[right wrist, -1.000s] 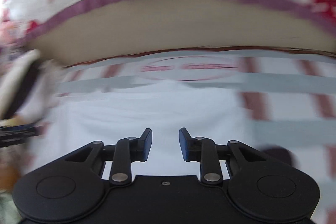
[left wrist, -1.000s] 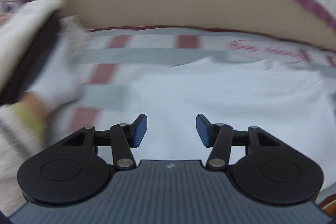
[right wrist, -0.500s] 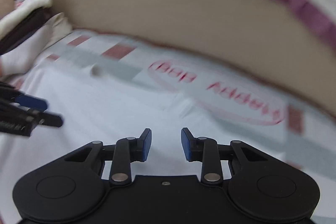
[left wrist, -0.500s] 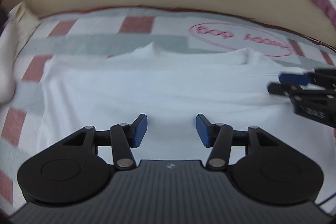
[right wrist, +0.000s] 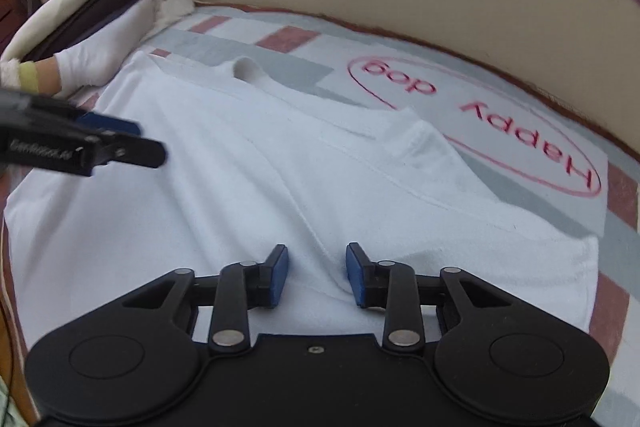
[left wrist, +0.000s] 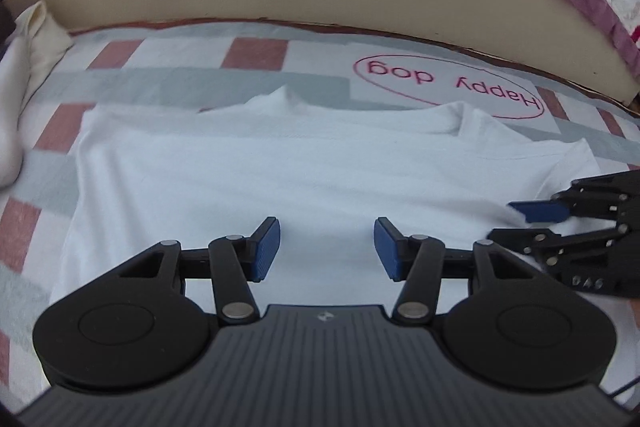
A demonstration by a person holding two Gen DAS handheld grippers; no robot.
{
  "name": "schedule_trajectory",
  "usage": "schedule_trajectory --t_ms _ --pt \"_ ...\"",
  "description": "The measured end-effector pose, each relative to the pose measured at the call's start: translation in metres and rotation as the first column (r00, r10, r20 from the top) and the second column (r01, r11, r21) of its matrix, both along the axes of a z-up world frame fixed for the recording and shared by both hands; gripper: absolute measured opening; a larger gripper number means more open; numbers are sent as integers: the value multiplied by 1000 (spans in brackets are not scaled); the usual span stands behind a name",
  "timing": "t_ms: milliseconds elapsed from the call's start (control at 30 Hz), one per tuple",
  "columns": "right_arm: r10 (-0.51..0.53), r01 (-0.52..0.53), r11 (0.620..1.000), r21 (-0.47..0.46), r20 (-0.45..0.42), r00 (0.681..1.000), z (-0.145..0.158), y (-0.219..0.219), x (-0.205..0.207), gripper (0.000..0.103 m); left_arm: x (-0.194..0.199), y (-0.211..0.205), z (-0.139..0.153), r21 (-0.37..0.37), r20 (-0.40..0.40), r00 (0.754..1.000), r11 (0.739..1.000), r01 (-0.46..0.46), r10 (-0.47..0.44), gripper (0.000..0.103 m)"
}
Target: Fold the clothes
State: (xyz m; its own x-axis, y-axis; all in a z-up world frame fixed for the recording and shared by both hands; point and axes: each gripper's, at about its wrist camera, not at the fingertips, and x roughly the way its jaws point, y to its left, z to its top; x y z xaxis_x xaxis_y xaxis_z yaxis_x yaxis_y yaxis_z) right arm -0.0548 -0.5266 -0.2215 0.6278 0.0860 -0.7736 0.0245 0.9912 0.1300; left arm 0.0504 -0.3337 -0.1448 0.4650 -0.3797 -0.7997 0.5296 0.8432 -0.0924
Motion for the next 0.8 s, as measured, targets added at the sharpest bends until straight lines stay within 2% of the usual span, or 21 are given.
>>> schedule_trajectory --t_ms 33,133,233,267,333,367,433,467,533,600,633,700,733,800 --pt "6 -6 1000 -12 16 1000 3 1 0 4 1 -3 0 -2 0 1000 1000 -5 5 52" --pt "-59 69 995 -77 127 990 25 -1 -2 3 4 -2 3 -23 10 999 999 -37 37 52" --pt "-191 215 974 -75 243 951 40 -14 2 2 9 4 5 -27 33 997 997 -68 69 52" --pt "-227 250 966 -70 242 944 35 -18 9 3 12 6 5 -18 37 996 997 -79 79 53" --pt "-287 305 947 -97 166 943 17 -24 25 5 16 12 2 16 37 994 995 -102 101 53" --pt "-316 333 935 -124 139 938 10 -28 26 5 18 17 2 35 45 993 993 -110 108 53" --pt "-361 377 919 -120 131 923 7 -41 16 11 22 29 6 64 88 988 990 -129 123 53" --pt "-395 409 909 -83 139 908 11 -53 6 14 27 38 8 71 108 984 986 -148 140 56" --pt "-498 500 865 29 160 852 23 -82 -19 22 41 56 10 68 126 973 977 -202 192 59" --pt "-566 547 823 151 147 811 31 -110 -43 23 58 71 5 67 118 966 969 -238 229 61" --pt "-561 542 825 160 115 820 31 -118 -51 23 67 76 -1 91 111 968 967 -236 226 63" --pt "-549 533 829 171 61 834 31 -134 -67 24 79 83 -14 196 125 965 948 -251 230 63" --pt "-544 529 833 163 65 837 29 -136 -74 24 81 88 -16 205 139 962 944 -260 235 63" --pt "-543 521 825 221 48 839 22 -143 -82 25 84 99 -20 208 156 956 938 -278 248 63"
